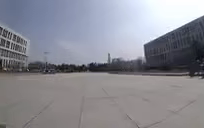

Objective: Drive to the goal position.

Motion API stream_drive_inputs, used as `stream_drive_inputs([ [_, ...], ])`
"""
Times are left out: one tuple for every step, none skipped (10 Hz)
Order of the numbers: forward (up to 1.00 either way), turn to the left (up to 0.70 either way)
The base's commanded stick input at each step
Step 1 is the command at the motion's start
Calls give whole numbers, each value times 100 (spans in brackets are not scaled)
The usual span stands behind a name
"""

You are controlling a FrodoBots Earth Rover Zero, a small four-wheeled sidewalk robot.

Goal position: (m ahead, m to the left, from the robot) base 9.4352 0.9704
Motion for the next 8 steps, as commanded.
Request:
stream_drive_inputs([
  [100,32],
  [100,40],
  [100,30],
  [100,20],
  [100,10],
  [100,0],
  [100,0],
  [100,0],
])
